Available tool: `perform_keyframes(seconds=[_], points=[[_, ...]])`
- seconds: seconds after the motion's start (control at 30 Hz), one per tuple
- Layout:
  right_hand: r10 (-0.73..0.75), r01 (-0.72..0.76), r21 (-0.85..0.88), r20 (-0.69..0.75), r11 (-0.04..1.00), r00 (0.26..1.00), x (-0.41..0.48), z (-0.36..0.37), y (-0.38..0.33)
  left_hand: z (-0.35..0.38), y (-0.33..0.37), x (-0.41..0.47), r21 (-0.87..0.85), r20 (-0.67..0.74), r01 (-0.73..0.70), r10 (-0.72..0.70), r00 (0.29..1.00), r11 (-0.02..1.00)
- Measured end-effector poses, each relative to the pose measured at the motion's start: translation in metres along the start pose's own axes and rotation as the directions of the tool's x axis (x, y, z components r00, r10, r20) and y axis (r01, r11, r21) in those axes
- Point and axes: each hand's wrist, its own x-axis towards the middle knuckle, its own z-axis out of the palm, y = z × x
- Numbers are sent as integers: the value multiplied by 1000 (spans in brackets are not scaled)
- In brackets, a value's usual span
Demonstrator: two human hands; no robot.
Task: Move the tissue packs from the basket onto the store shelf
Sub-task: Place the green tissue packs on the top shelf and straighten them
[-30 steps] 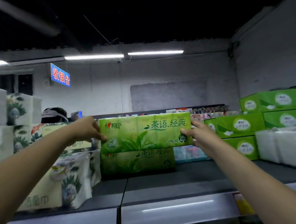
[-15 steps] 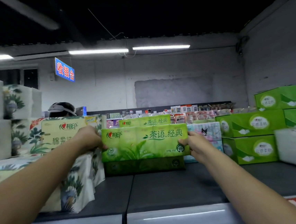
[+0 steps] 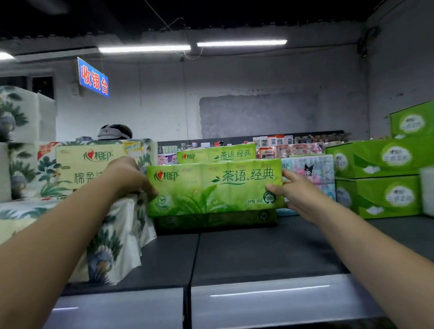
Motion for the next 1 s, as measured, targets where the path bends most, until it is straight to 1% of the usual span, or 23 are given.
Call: perform_keyframes(seconds=[0.23,0.47,0.57,0.67,0.77,1.0], points=[[-4,3,-82,-2,997,1000,-14,-2,-1,0,-6,6,-118,48,-25,31,998,993],[56,-51,-190,20,980,998,-9,-2,7,4,-13,14,-159,84,-65,79,993,985],[81,-75,-218,18,973,997,-7,-4,10,3,-14,15,-125,108,-87,101,989,988],[103,-95,-257,19,962,994,-7,-5,12,4,-13,14,-79,124,-71,81,989,994],[121,-107,-270,35,957,992,-7,-6,13,6,-11,13,-41,108,-69,73,991,997],[145,-127,-263,52,956,988,-7,-6,11,4,-12,15,-29,122,-74,77,989,997]])
